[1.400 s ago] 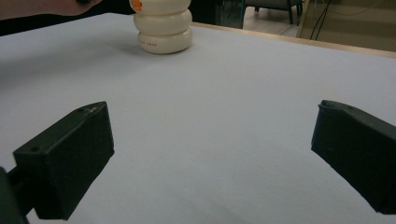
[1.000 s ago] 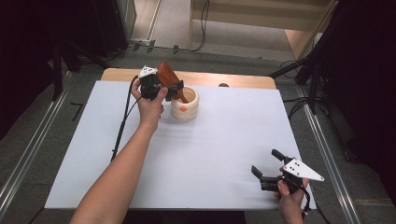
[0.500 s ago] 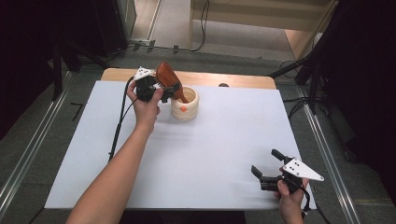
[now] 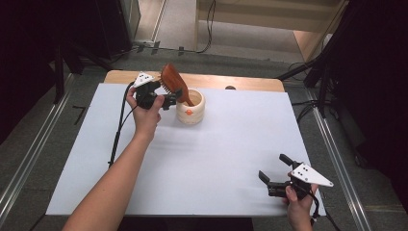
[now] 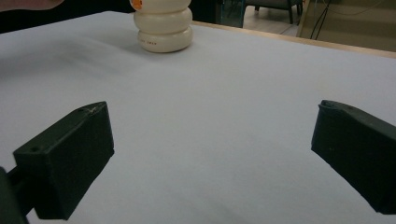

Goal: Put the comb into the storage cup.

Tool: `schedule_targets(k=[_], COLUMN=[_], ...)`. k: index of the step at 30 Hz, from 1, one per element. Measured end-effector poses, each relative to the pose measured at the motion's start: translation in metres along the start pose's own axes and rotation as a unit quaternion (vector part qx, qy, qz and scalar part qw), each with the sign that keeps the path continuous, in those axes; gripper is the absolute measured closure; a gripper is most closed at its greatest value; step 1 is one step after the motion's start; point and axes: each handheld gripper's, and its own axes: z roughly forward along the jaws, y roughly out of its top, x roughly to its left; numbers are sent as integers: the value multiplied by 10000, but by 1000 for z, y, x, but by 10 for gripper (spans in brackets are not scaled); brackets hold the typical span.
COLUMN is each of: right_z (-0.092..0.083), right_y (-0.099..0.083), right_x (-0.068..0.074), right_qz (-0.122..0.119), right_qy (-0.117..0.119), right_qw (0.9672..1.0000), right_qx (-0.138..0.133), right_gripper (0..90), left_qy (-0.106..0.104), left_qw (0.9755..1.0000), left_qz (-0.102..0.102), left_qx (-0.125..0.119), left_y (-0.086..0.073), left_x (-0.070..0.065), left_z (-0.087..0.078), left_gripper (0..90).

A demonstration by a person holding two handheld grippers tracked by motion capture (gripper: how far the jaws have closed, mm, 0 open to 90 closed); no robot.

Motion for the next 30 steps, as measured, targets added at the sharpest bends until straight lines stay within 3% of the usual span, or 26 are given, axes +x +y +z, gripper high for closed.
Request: schedule_targets(k=[12,30], right_z=[0,0], right_y=[0,0], right_x=[0,0], right_qz=[3,-21], right_qy=[-19,-23], right_qw=[10000,10000], right_qx=[-2,4], right_gripper=[0,0], left_qy=[-27,-173], left_qw=[9999,9990], left_qz=[64,344], left_qx=[-81,-234], left_y=[-4,-15], left_x=[0,-9], left_z=[-20,-57], left_gripper=[0,0])
